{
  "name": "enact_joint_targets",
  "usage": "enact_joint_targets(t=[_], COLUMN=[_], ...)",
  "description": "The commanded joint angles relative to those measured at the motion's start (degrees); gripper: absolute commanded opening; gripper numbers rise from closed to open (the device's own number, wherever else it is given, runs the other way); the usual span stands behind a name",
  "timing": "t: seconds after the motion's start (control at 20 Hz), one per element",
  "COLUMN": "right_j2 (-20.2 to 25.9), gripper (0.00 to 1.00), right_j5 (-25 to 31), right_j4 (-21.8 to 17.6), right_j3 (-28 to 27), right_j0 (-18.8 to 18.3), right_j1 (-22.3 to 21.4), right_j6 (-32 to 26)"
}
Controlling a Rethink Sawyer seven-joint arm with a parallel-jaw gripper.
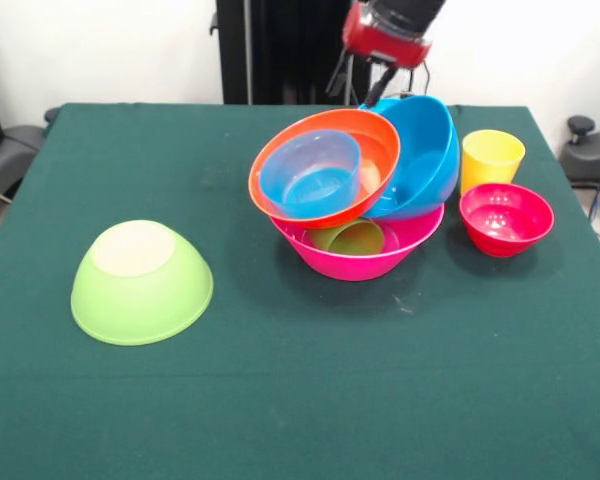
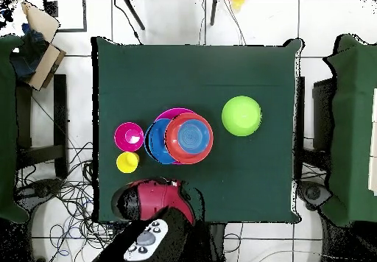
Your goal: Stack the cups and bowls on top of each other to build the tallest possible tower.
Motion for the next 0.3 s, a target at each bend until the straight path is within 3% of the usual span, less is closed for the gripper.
enact_joint_targets(t=[0.05,0.3], right_j2=[3.8,4.3], gripper=[1.00,1.00], right_j5=[-7.6,-9.6], right_j4=[-1.0,-0.1], right_j3=[-5.3,-5.8], right_j0=[-2.3,-2.2], right_j1=[9.4,11.2], right_j6=[9.0,9.2])
